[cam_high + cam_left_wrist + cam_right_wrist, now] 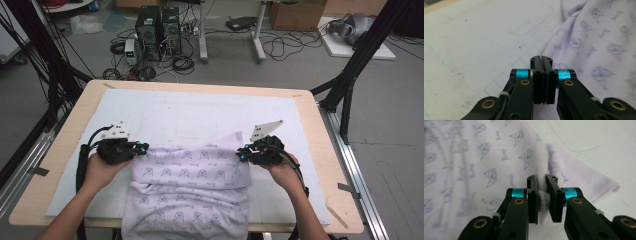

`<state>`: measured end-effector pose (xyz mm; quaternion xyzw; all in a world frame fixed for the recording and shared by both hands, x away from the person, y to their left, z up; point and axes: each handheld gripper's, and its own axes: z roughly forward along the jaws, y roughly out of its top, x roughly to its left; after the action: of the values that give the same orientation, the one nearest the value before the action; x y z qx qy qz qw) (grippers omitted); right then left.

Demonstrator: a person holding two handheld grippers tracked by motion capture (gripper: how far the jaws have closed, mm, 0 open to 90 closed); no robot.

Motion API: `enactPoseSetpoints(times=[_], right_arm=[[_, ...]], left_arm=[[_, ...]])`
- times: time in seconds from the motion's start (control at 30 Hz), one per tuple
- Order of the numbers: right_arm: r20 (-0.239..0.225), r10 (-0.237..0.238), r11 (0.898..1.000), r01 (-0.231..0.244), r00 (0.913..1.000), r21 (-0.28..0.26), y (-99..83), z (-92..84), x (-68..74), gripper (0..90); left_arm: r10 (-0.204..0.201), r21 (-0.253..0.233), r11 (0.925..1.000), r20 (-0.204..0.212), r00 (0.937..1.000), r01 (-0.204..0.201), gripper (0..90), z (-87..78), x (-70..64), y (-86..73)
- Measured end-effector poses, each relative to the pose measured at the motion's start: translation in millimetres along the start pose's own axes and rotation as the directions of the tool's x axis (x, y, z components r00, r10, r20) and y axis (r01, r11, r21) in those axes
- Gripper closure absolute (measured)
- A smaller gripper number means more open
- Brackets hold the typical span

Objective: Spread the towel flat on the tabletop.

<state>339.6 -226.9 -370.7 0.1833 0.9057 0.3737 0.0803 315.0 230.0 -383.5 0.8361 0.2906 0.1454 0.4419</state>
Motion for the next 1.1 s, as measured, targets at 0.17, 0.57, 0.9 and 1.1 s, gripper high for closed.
enactPoseSetpoints(times=[0.17, 0.57, 0.9, 1.1], right_arm=[[-0.06, -0.022, 0.999, 0.024, 0.998, 0.034, -30.1, -4.2, 34.7, 80.9], [-0.076, -0.01, 0.999, 0.008, 0.997, -0.033, -16.2, -5.4, 26.9, 60.8], [-0.005, 0.066, 0.983, -0.064, 0.9978, 0.173, -21.8, 50.6, -8.4, 54.0], [-0.03, 0.002, 0.979, 0.004, 0.9995, 0.205, -17.0, 57.9, -4.6, 87.6]], left_arm=[[0.03, 0.054, 0.9979, 0.093, 0.9953, -0.035, 88.1, -12.8, -32.1, -34.1], [0.013, 0.026, 0.9996, 0.108, 0.994, -0.015, 49.1, 6.6, -18.7, -3.4], [0.016, 0.17, 0.9837, 0.245, 0.9694, -0.059, 81.4, 65.5, -16.1, -7.1], [0.006, 0.07, 0.9975, 0.085, 0.9964, -0.012, 87.4, 43.6, -6.4, 4.1]])
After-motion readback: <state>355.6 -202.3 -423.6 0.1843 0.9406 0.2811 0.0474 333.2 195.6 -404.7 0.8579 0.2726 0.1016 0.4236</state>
